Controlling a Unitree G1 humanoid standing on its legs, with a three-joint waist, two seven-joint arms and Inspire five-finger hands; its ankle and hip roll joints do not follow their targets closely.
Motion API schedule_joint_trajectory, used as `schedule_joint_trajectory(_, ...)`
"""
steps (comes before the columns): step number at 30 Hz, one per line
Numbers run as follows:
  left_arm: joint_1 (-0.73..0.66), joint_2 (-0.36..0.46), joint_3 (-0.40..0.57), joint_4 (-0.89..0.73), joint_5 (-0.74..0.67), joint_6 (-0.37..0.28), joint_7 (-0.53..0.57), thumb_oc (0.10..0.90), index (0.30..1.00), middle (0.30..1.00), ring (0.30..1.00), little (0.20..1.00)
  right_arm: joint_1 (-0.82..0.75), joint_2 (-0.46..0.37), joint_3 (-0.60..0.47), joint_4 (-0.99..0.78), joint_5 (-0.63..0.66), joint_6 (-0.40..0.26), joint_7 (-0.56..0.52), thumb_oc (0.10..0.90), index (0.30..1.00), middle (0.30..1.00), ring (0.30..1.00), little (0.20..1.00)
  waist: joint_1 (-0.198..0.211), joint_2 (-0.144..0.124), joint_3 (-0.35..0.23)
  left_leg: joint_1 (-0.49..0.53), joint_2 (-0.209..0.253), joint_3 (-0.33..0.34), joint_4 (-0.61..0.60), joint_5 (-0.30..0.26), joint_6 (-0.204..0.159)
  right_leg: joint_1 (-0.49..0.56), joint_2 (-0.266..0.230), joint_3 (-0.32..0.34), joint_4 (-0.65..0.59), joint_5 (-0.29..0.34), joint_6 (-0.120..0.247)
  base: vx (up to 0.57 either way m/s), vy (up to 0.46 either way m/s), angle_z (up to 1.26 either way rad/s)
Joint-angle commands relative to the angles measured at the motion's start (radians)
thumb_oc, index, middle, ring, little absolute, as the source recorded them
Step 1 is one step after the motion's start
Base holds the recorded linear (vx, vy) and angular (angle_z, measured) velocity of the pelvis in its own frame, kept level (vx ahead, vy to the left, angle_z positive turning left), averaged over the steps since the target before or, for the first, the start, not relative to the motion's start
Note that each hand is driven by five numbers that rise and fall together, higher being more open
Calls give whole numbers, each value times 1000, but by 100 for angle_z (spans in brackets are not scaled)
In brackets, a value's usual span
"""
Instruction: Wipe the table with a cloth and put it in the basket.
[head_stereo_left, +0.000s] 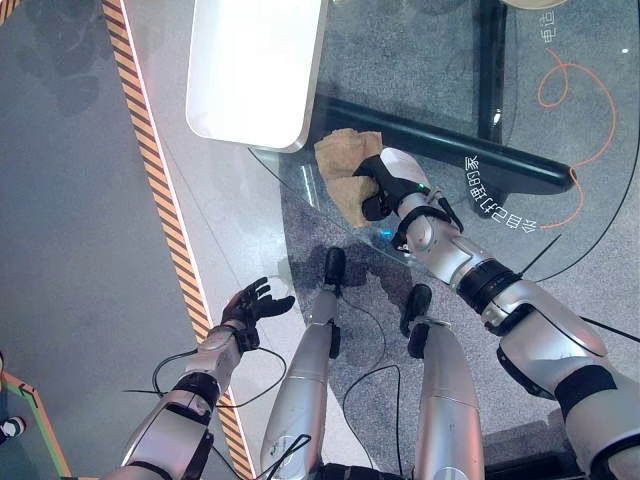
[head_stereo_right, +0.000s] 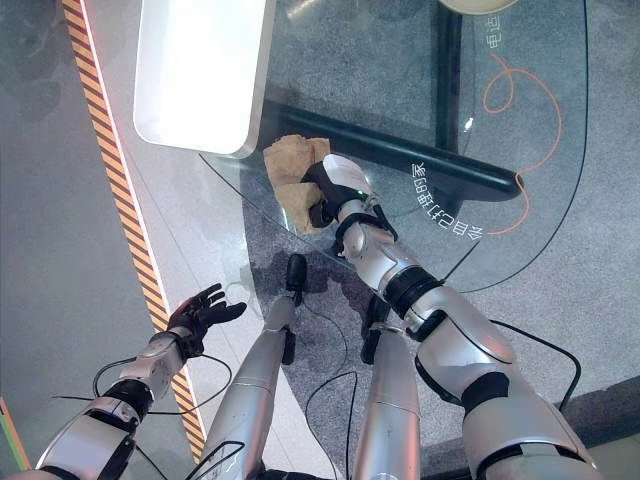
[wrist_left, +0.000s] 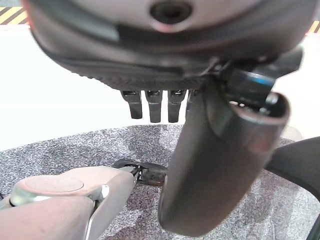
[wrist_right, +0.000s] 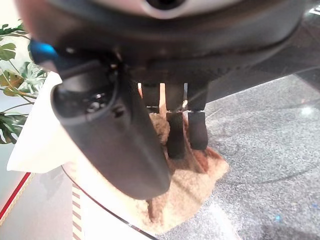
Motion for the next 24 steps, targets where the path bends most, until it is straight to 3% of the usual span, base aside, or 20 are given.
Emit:
schedule_joint_trajectory(1,-25,20,-49,71,2,-11,-4,800,900,900,900,900,-79,51,-8,2,-12,-96,-93,100,300,300,300,200,12,2,-12,8,-80,46,152,-172,63,64,-28,-9,-334,231,79,-4,12,4)
schedule_joint_trajectory(15,1,45,-43,78,-6,-32,-20,800,900,900,900,900,-159,-74,-138,127,33,-61,-426,100,300,300,300,200,15,-5,-12,-14,-71,47,176,-186,75,46,-25,-13,-316,237,84,-1,1,0)
schedule_joint_trajectory(24,18,55,-41,49,-31,-27,6,800,900,900,900,900,-149,-169,-206,155,66,-50,-567,100,300,300,300,200,-2,-14,-12,-26,-66,50,184,-197,84,27,-15,-3,-309,238,85,0,0,0)
